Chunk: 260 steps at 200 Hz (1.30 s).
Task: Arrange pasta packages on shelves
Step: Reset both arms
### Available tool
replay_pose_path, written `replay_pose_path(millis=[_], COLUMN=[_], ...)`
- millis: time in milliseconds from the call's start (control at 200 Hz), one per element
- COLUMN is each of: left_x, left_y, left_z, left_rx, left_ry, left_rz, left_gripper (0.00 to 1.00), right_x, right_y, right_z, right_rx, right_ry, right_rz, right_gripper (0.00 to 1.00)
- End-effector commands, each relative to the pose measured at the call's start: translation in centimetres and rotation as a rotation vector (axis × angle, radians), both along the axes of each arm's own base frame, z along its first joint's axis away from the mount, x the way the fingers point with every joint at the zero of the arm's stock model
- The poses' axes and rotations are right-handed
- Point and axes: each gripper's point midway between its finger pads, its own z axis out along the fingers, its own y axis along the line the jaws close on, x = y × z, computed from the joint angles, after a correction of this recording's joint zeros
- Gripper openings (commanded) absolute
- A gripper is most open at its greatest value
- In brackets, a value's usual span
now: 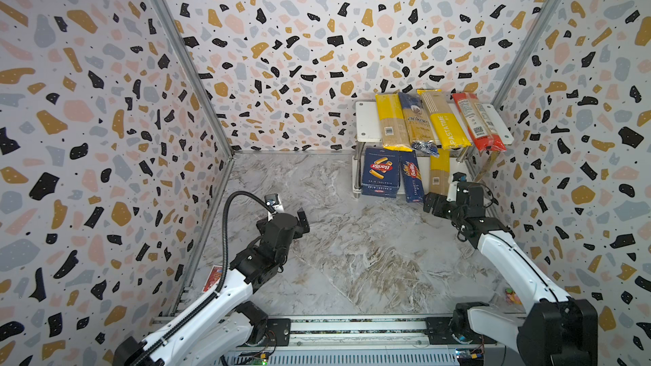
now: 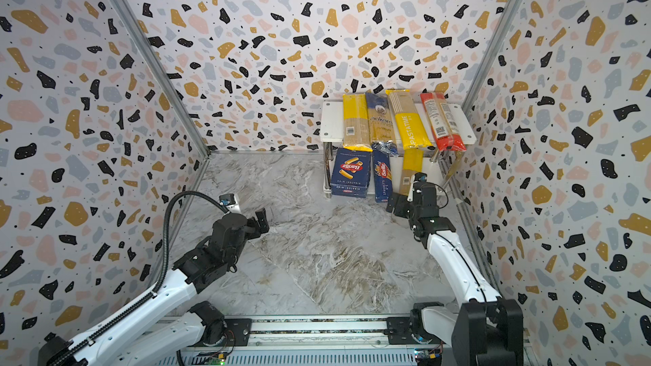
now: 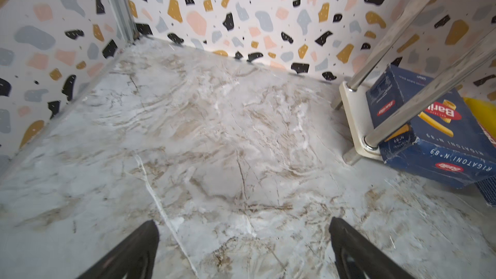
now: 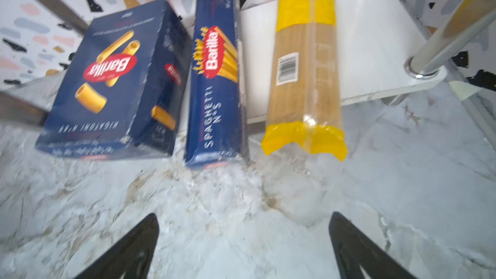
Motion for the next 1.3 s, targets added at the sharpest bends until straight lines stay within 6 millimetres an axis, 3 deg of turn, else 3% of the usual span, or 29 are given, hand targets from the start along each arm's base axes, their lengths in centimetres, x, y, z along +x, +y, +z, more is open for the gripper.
replay_pose_path(millis=[0, 80, 215, 425, 646, 776, 931, 1026, 1196, 1296], left_x=[-0.2, -0.7, -1.1, -0.9, -0.3, -0.4, 0.6, 1.3, 1.4, 1.5], left_y=[1.9, 2.3, 5.2, 7.2, 9.7, 11.8, 12.1, 11.7, 12.8, 12.9], left_z=[3.9, 4.3, 3.5, 0.2, -1.1, -2.2, -4.0, -4.0, -4.6, -4.7], left_rx=[0.029, 0.096, 0.216, 0.42, 0.3, 0.295, 0.383, 0.405, 0.387, 0.4], left_ry=[-0.214, -0.269, -0.279, -0.254, -0.356, -0.352, -0.292, -0.295, -0.332, -0.336], left_rz=[0.124, 0.142, 0.326, 0.462, 0.434, 0.49, 0.509, 0.479, 0.511, 0.519], left_gripper=[0.99, 0.99, 1.0, 0.99, 1.0, 0.99, 1.0, 0.99, 0.99, 0.99], right_x=[-1.6, -3.1, -4.5, -4.5, -4.5, -4.2, -3.2, -2.7, -1.5, -0.6], right_y=[0.3, 1.4, 2.4, 0.3, -1.1, -2.9, -4.9, -5.1, -5.6, -4.7], right_z=[2.3, 3.5, 3.9, 2.4, 0.9, 0.5, -0.1, -0.9, -2.4, -2.6], right_rx=[-0.08, -0.132, -0.166, -0.166, -0.204, -0.255, -0.216, -0.239, -0.266, -0.287], right_ry=[-0.164, -0.282, -0.417, -0.505, -0.573, -0.598, -0.598, -0.591, -0.58, -0.587], right_rz=[0.001, 0.091, 0.183, 0.046, -0.03, -0.09, -0.138, -0.137, -0.156, -0.096], right_gripper=[0.99, 0.99, 0.99, 0.99, 0.99, 0.99, 0.99, 0.99, 0.99, 0.99])
